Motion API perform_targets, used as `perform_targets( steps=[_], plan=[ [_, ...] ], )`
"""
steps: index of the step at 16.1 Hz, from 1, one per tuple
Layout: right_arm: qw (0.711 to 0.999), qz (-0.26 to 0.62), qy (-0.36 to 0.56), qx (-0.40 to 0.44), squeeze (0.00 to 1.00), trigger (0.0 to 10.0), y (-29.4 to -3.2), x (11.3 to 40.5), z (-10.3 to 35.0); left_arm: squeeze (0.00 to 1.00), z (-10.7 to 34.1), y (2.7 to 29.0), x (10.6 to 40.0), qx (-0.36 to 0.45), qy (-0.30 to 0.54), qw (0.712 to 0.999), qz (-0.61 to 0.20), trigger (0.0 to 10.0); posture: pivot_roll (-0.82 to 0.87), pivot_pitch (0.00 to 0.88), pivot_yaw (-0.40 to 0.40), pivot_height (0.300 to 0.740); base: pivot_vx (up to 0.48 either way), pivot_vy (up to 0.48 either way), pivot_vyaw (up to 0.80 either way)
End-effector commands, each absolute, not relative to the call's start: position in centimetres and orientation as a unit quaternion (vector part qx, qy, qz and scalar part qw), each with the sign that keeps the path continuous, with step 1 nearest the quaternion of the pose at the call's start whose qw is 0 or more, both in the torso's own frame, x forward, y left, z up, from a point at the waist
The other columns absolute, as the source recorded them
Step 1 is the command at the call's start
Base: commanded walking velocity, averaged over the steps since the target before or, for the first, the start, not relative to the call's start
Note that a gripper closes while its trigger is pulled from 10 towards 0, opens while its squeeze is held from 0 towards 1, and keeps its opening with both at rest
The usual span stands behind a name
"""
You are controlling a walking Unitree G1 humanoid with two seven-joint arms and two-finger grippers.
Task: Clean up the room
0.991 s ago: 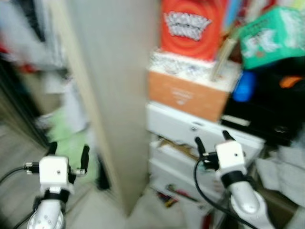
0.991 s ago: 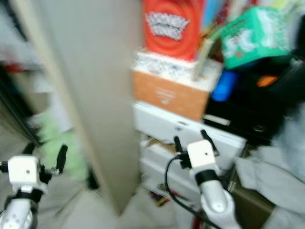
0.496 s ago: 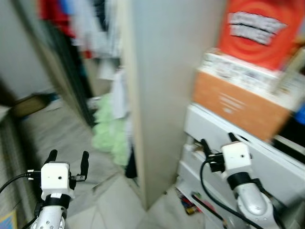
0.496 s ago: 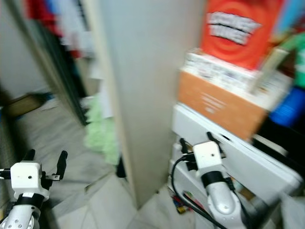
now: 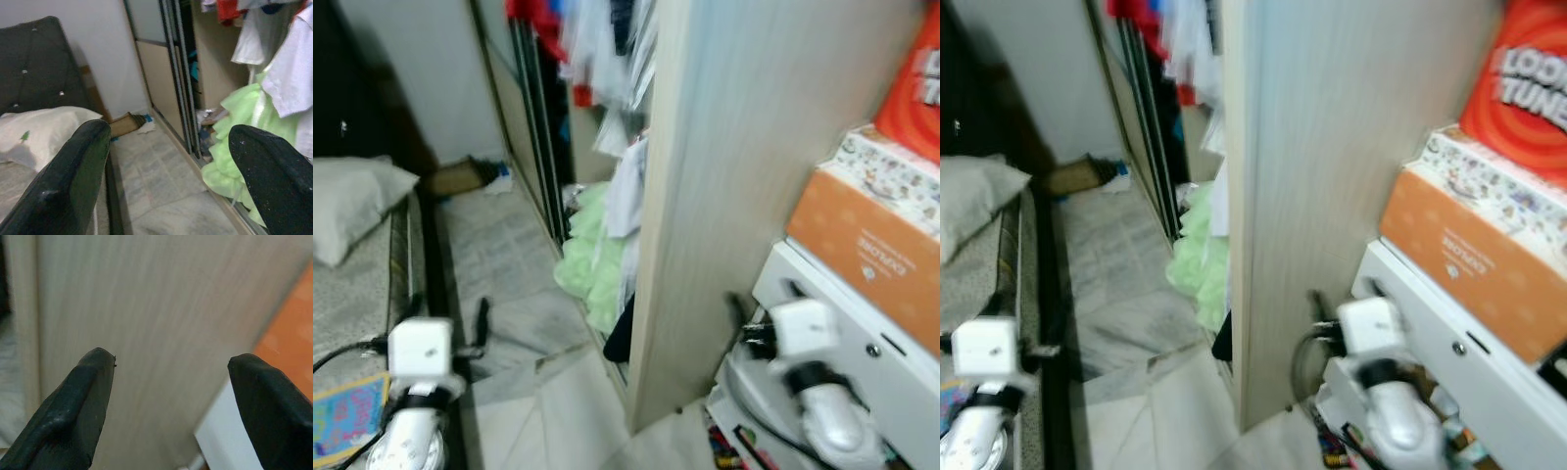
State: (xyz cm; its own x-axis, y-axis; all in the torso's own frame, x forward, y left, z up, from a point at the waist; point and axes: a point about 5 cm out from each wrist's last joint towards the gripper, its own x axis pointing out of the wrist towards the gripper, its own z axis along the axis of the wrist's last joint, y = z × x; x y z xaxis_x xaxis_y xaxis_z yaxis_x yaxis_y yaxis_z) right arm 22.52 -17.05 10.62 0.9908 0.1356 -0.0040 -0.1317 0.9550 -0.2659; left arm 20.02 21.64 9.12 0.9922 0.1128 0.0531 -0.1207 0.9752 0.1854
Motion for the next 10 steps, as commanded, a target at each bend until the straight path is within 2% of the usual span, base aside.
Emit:
perform_targets(
  steps=[1, 9, 10],
  plan=[
    [0.988, 0.061, -0.006, -0.141, 0.00, 10.0, -17.74, 22.18, 10.83, 0.00, 9.31, 21.15, 20.12, 0.093, -0.028, 0.994, 0.052, 10.0, -0.06, 0.000, -0.020, 0.740, 0.000, 0.000, 0.79],
    [0.988, 0.064, -0.006, -0.140, 0.00, 10.0, -17.61, 22.38, 10.77, 0.00, 9.13, 20.85, 20.41, 0.107, -0.029, 0.993, 0.044, 10.0, -0.06, 0.000, -0.020, 0.740, 0.000, 0.000, 0.79],
    [0.988, 0.066, -0.005, -0.141, 0.00, 10.0, -17.61, 22.37, 10.72, 0.00, 8.68, 21.33, 20.47, 0.123, -0.014, 0.990, 0.071, 10.0, -0.06, 0.000, -0.023, 0.740, 0.000, 0.000, 0.79]
  ],
)
